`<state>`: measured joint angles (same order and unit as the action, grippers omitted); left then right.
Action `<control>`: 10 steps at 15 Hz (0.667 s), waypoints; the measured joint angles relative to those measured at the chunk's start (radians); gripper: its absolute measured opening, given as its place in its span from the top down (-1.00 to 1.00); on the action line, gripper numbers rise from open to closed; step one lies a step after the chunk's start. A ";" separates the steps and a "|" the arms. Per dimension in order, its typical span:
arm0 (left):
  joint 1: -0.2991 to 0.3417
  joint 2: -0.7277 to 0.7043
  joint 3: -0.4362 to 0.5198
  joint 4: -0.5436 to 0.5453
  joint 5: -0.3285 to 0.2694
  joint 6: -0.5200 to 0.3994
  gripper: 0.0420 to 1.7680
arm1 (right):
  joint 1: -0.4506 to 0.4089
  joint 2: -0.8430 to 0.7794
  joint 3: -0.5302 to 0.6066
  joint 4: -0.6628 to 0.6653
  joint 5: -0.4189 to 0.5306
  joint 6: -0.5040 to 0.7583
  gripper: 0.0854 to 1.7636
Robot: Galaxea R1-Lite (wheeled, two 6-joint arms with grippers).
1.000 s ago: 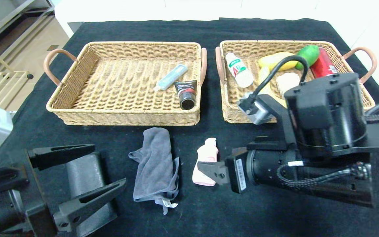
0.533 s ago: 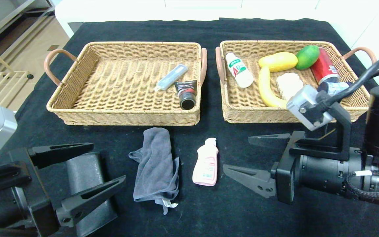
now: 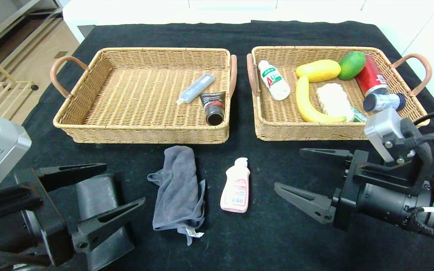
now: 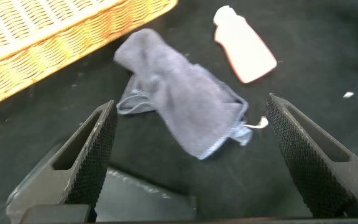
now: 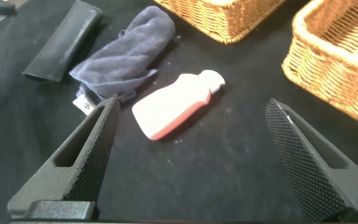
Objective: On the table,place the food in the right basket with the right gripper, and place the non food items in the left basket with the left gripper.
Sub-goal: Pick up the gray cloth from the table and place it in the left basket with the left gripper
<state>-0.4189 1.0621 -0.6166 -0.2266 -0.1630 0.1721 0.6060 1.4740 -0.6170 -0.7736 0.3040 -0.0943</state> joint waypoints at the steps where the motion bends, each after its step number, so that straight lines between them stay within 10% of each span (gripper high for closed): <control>1: 0.000 0.007 -0.006 -0.001 0.030 0.000 -0.94 | -0.011 0.002 0.025 -0.040 0.006 0.001 -0.92; 6: -0.002 0.038 -0.067 0.018 0.135 -0.032 -0.94 | -0.035 0.024 0.072 -0.079 0.007 -0.002 -0.92; 10: -0.067 0.093 -0.199 0.239 0.214 -0.251 -0.94 | -0.039 0.013 0.073 -0.079 0.005 0.001 -0.92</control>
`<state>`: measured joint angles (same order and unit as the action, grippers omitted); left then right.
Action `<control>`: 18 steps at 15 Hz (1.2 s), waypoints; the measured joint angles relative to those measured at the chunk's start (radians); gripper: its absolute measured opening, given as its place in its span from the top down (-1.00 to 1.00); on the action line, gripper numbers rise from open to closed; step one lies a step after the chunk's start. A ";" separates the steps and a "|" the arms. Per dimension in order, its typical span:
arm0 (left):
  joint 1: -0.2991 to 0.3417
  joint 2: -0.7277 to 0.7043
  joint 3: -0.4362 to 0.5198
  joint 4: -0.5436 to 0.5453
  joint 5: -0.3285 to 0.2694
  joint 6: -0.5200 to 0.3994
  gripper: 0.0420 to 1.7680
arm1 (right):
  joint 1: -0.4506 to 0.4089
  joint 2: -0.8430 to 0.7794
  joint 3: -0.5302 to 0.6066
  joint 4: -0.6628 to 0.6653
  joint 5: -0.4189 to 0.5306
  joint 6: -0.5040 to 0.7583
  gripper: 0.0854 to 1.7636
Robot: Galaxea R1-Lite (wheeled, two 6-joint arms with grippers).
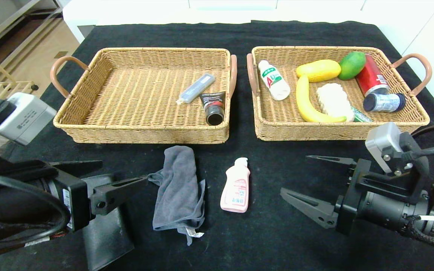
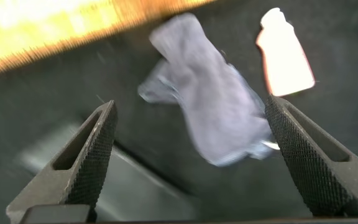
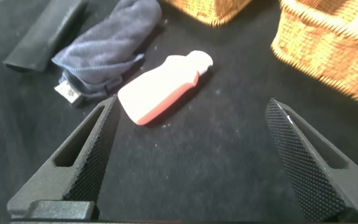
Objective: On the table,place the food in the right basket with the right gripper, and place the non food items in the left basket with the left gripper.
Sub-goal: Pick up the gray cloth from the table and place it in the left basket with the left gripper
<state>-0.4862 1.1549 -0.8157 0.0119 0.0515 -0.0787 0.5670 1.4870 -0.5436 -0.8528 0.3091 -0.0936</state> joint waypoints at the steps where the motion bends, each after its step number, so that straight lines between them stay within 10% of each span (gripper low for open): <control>1: -0.032 0.018 -0.037 0.055 0.024 -0.056 -0.94 | -0.001 -0.011 0.000 0.000 0.000 0.001 -0.92; 5: -0.098 0.130 -0.119 0.127 0.161 -0.095 -0.94 | -0.002 -0.053 0.005 0.000 0.000 -0.002 -0.92; 12: -0.146 0.331 -0.386 0.365 0.217 -0.209 -0.94 | 0.011 -0.099 0.020 0.001 0.000 -0.017 -0.92; 18: -0.167 0.454 -0.409 0.367 0.256 -0.254 -0.94 | 0.008 -0.121 0.020 0.002 -0.001 -0.016 -0.92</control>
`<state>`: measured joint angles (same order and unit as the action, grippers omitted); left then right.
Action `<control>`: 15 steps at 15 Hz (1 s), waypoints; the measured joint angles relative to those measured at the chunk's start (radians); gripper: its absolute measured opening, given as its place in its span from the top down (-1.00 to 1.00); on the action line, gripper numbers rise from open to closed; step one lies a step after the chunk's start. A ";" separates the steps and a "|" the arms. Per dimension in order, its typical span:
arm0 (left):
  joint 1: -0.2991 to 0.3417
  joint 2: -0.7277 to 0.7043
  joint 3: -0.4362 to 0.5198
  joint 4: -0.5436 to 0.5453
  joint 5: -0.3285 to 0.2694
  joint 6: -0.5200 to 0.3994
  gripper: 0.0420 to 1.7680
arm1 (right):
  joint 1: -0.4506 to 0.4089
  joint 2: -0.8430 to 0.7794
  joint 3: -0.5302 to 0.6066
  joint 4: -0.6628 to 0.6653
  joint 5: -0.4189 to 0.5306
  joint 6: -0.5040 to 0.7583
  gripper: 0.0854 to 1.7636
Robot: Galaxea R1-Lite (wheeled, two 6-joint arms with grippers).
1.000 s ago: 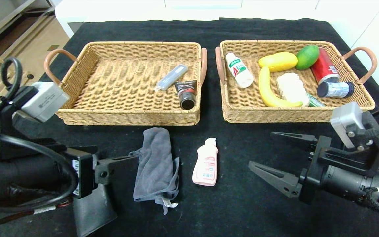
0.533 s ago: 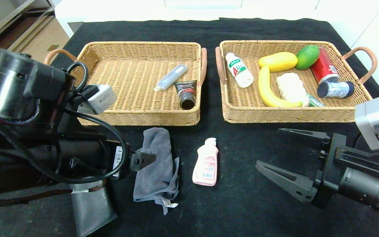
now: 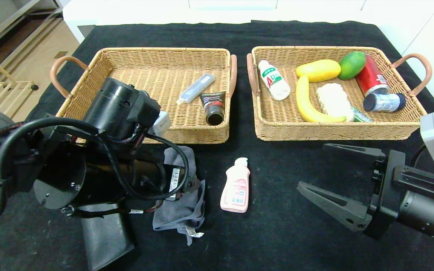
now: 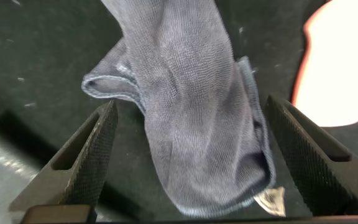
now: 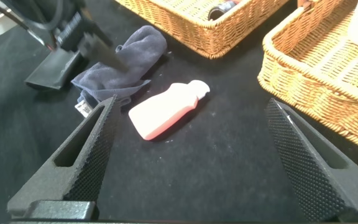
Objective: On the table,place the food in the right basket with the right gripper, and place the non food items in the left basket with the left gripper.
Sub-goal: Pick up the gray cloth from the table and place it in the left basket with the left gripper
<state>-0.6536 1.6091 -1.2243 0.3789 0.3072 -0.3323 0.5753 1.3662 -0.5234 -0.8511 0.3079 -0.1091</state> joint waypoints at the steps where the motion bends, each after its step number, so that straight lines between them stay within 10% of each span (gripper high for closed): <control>1: 0.000 0.010 0.003 -0.001 0.000 0.000 -0.94 | -0.003 -0.001 0.000 0.000 0.000 0.001 -0.92; 11: 0.003 0.068 0.001 0.003 0.014 -0.001 -0.94 | 0.003 0.003 0.003 0.000 -0.001 -0.003 -0.93; 15: 0.003 0.073 0.005 0.004 0.014 0.000 -0.29 | 0.003 0.007 0.003 0.000 -0.001 -0.003 -0.93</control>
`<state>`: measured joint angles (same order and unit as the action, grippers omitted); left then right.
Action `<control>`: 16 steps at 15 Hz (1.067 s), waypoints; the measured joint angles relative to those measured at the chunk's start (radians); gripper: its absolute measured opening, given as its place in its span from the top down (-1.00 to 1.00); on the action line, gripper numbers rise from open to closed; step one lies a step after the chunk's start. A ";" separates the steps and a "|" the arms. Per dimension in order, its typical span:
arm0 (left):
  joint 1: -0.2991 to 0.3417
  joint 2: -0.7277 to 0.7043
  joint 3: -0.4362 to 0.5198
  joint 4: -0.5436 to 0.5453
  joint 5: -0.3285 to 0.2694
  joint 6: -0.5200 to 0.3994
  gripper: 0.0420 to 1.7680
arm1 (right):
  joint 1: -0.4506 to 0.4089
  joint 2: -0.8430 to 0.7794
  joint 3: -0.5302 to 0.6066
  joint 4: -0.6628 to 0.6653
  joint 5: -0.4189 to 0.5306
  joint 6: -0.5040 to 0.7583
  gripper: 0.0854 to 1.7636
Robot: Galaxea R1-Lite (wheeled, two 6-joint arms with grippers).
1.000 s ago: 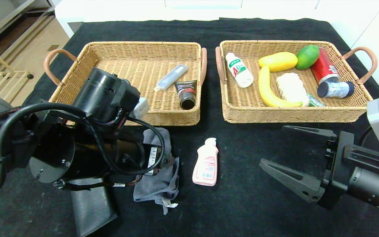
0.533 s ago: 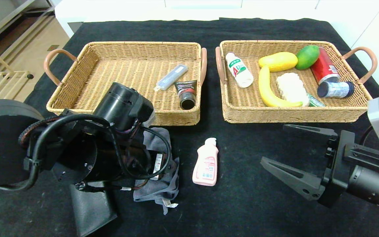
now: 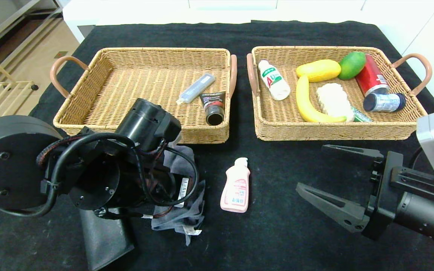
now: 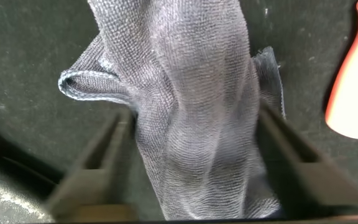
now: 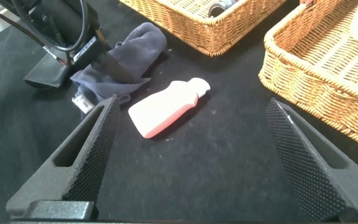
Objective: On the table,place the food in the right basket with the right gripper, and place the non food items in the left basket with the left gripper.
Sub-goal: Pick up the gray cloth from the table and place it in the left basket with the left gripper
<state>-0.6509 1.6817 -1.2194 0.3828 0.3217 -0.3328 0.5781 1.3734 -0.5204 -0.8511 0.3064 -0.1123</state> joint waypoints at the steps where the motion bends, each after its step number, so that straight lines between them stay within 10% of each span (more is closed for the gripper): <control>1: -0.001 0.001 0.002 0.000 0.000 0.000 -0.14 | 0.000 0.000 0.000 0.000 0.000 0.000 -0.94; 4: 0.000 0.003 0.009 -0.001 0.000 -0.001 0.27 | 0.000 0.002 0.002 0.000 0.000 0.000 -0.94; 5: 0.000 0.003 0.011 -0.002 0.000 -0.001 0.86 | 0.000 0.004 0.002 0.000 0.000 0.001 -0.94; 16: 0.000 0.005 0.034 -0.009 0.014 0.006 0.81 | 0.000 0.037 0.002 -0.001 0.000 -0.004 -0.94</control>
<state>-0.6513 1.6866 -1.1849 0.3736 0.3362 -0.3270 0.5777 1.4104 -0.5185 -0.8523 0.3064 -0.1160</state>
